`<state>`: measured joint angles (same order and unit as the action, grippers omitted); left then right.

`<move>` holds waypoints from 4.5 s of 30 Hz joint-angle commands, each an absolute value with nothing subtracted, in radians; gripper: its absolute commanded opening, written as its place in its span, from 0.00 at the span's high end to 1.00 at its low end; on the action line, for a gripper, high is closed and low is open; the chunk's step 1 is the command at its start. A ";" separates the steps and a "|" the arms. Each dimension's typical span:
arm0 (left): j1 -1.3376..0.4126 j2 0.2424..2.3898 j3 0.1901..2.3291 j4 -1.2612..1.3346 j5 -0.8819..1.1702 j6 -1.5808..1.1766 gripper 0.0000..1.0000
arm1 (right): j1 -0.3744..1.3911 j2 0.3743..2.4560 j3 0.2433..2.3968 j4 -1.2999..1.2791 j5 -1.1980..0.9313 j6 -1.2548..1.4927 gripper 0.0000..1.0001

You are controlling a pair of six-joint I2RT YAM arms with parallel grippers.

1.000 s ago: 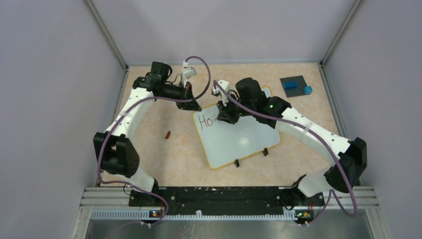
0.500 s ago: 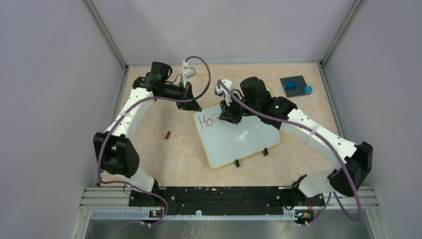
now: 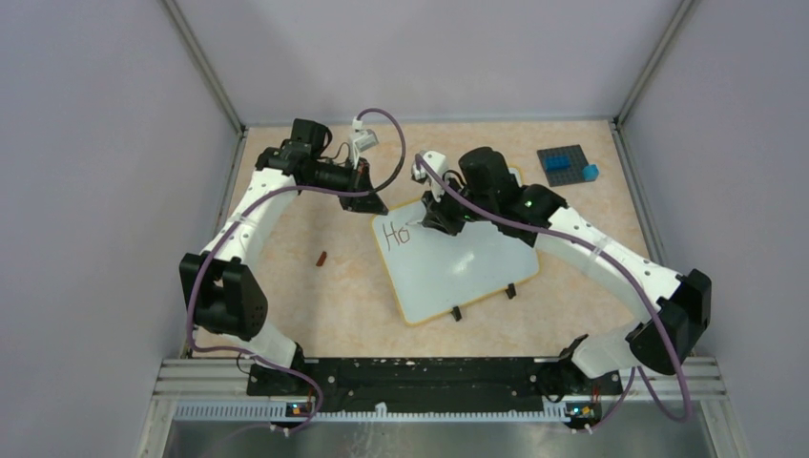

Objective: Write a sentence on the whiteboard

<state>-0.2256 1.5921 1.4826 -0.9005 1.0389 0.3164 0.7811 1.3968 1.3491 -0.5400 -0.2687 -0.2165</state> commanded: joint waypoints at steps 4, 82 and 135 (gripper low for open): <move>-0.250 1.583 1.461 -0.942 1.038 0.318 1.00 | 0.771 1.417 1.361 -0.532 -0.227 -0.242 1.00; -0.258 1.589 1.466 -0.942 1.027 0.319 1.00 | 0.759 1.383 1.355 -0.506 -0.263 -0.210 1.00; -0.258 1.588 1.461 -0.941 1.021 0.318 1.00 | 0.775 1.378 1.290 -0.510 -0.287 -0.199 1.00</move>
<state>-0.2279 1.5925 1.4818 -0.8955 1.0157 0.3172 0.7704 1.3716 1.2510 -0.5381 -0.3126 -0.1978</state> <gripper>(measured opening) 0.065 0.110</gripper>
